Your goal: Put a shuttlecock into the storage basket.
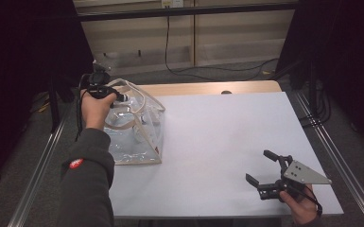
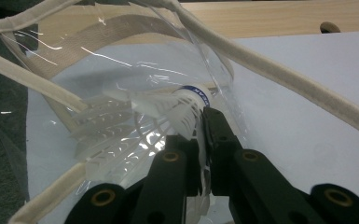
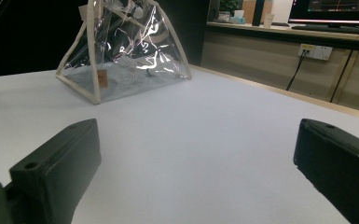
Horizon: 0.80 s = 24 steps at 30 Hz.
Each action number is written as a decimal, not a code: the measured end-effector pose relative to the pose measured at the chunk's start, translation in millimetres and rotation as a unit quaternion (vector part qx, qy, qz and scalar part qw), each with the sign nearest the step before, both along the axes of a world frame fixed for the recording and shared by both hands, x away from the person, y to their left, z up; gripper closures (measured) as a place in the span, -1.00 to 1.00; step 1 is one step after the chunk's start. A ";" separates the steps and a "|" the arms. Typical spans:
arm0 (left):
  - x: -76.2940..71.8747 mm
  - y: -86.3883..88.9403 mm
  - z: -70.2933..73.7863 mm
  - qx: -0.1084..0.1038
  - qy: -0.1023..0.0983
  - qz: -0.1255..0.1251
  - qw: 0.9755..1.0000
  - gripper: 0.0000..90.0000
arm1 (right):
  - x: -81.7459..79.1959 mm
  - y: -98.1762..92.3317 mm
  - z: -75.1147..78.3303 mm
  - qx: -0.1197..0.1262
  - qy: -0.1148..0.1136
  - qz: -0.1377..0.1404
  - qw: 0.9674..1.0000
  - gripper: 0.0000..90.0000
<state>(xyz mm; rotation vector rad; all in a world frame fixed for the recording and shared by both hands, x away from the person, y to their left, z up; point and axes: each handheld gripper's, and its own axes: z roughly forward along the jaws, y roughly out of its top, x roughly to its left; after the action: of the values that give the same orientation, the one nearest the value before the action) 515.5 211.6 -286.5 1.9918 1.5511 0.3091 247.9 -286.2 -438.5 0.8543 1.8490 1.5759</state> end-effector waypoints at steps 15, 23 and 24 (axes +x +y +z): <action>-3.2 1.9 -1.9 -0.004 0.002 0.002 1.000 0.87 | -0.7 0.7 0.2 0.000 0.003 0.000 1.000 -0.99; -3.7 -0.4 -0.6 -0.007 0.001 -0.004 1.000 0.80 | -0.4 0.7 0.1 -0.001 0.001 0.001 1.000 -0.99; -3.9 -0.4 -0.1 -0.009 0.003 -0.004 1.000 0.78 | -0.5 0.6 0.1 -0.002 0.002 0.000 1.000 -0.99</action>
<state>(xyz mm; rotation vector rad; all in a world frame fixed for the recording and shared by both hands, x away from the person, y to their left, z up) 511.6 211.2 -286.6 1.9867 1.5429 0.2853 247.4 -285.6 -438.4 0.8568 1.8542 1.5720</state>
